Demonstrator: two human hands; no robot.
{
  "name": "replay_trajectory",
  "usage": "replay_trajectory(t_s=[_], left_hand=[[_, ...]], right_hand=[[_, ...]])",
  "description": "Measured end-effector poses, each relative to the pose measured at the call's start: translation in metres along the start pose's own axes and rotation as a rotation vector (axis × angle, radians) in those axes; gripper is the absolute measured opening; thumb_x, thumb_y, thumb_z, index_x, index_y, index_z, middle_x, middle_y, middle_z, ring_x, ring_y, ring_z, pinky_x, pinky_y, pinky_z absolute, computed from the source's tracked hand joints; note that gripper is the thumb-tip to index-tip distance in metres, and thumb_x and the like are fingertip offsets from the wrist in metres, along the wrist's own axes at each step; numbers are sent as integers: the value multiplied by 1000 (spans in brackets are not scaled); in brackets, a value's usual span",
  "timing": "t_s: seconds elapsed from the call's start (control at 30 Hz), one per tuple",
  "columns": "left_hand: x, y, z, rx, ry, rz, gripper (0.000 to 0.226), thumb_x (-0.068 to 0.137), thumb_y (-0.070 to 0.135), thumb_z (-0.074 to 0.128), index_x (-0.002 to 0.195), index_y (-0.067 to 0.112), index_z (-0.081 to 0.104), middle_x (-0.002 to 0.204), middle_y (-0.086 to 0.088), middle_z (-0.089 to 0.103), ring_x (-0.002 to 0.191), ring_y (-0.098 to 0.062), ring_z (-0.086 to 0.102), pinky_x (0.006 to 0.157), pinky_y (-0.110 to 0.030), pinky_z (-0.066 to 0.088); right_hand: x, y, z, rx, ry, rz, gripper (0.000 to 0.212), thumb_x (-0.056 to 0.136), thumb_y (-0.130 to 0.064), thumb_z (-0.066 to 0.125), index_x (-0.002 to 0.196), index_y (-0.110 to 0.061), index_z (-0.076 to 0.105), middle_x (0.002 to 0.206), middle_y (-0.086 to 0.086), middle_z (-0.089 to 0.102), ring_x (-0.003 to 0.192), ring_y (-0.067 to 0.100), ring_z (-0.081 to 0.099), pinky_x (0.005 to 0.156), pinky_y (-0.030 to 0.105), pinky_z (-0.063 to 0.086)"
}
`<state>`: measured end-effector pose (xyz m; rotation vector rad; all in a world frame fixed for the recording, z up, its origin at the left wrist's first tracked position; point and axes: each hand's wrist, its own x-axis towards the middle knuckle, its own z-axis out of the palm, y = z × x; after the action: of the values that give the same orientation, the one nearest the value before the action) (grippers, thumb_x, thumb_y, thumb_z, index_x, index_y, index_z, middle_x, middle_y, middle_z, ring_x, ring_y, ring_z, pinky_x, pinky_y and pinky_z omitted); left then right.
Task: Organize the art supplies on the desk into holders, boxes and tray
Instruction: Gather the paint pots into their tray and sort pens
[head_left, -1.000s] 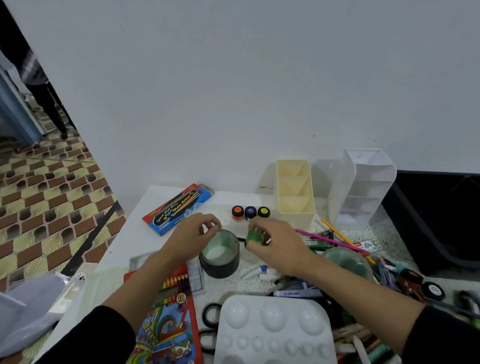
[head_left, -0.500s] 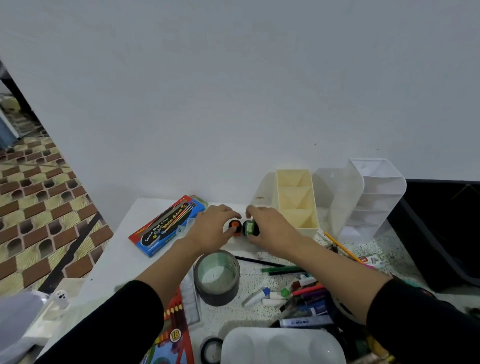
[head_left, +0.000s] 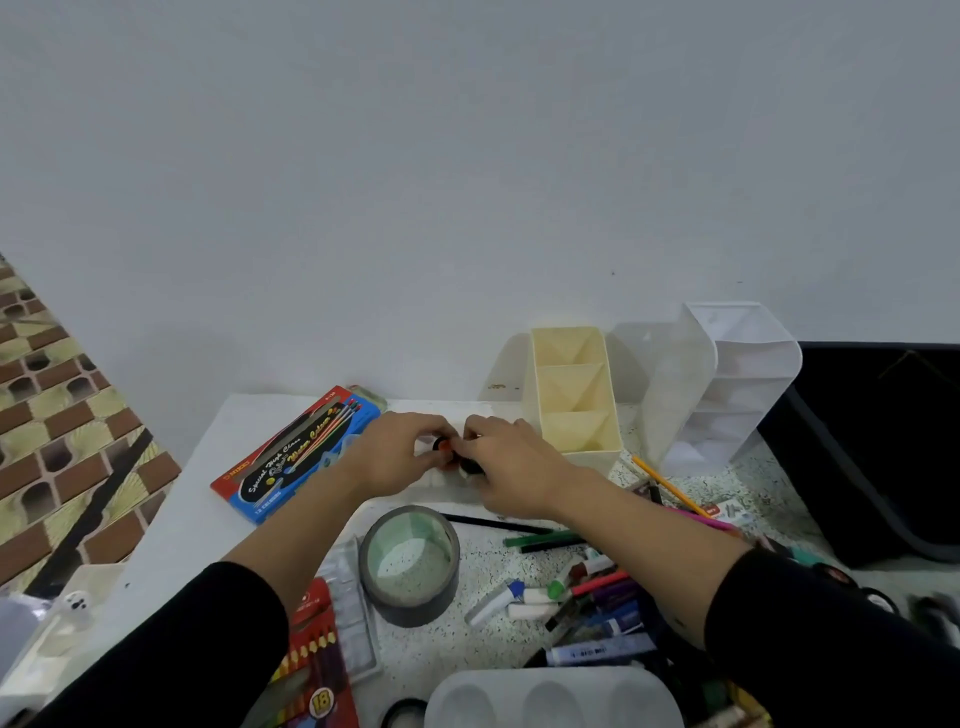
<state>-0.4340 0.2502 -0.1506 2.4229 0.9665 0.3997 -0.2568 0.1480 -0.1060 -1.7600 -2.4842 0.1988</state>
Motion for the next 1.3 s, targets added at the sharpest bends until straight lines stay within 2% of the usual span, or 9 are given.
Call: replay_trajectory(t_s=[0.17, 0.33, 0.4, 0.57, 0.67, 0.83, 1.03, 1.17, 1.3], left_hand=[[-3, 1, 3, -32, 25, -1, 16, 94, 30, 70, 110, 28, 72, 106, 18, 72, 102, 2, 62, 82, 0, 35], [-4, 5, 2, -49, 32, -18, 17, 93, 26, 70, 109, 25, 74, 105, 15, 73, 102, 0, 63, 83, 3, 33], [-5, 6, 3, -59, 45, -20, 16, 93, 26, 71, 109, 26, 74, 104, 15, 73, 102, -1, 63, 85, -1, 37], [-5, 5, 6, -45, 48, -61, 28, 93, 27, 70, 121, 28, 70, 118, 11, 71, 110, -7, 62, 99, -30, 46], [-4, 6, 6, -39, 25, -56, 32, 94, 26, 69, 126, 27, 69, 121, 7, 70, 112, -9, 61, 101, -32, 45], [-2, 3, 4, -48, -11, -61, 32, 95, 29, 67, 127, 29, 67, 125, 8, 68, 113, -10, 60, 103, -36, 45], [0, 4, 10, -31, -12, -32, 31, 97, 28, 66, 128, 30, 67, 120, 9, 68, 111, -11, 59, 102, -38, 45], [0, 9, 6, -25, -24, -63, 32, 96, 26, 67, 128, 28, 66, 125, 7, 67, 114, -12, 59, 105, -41, 45], [-8, 25, 0, 1, -17, -83, 36, 99, 32, 62, 133, 23, 62, 136, 4, 62, 126, -13, 53, 110, -29, 36]], right_hand=[[-2, -1, 5, 125, 63, 36, 35, 85, -18, 63, 120, -18, 60, 104, 4, 61, 99, 25, 54, 82, 40, 42], [-1, 8, 6, 249, 46, 98, 21, 84, -17, 70, 104, -16, 78, 108, 3, 66, 98, 22, 59, 86, 39, 51], [-3, 11, 6, 228, 9, 81, 18, 88, -16, 66, 100, -14, 79, 112, 2, 62, 99, 19, 56, 86, 36, 49], [-3, 10, 10, 80, 29, 54, 23, 94, -13, 54, 99, -9, 77, 108, 6, 61, 100, 26, 55, 80, 45, 50], [-1, 9, 10, 52, 57, 75, 24, 96, -17, 56, 108, -14, 76, 103, 5, 62, 100, 26, 55, 80, 44, 50], [-5, 7, 14, 7, 108, 84, 22, 97, -23, 56, 102, -10, 72, 96, 7, 61, 92, 29, 57, 74, 39, 45], [-12, 4, 15, -78, 70, 82, 27, 101, -23, 49, 110, -7, 69, 107, 9, 61, 91, 32, 60, 76, 42, 46], [-13, 6, 7, 11, 6, 106, 23, 98, -17, 49, 109, -9, 68, 104, 8, 61, 89, 30, 61, 75, 45, 52], [-32, 7, -10, 195, 132, 136, 22, 96, -18, 54, 109, -13, 71, 98, 5, 66, 87, 22, 59, 78, 41, 52]])
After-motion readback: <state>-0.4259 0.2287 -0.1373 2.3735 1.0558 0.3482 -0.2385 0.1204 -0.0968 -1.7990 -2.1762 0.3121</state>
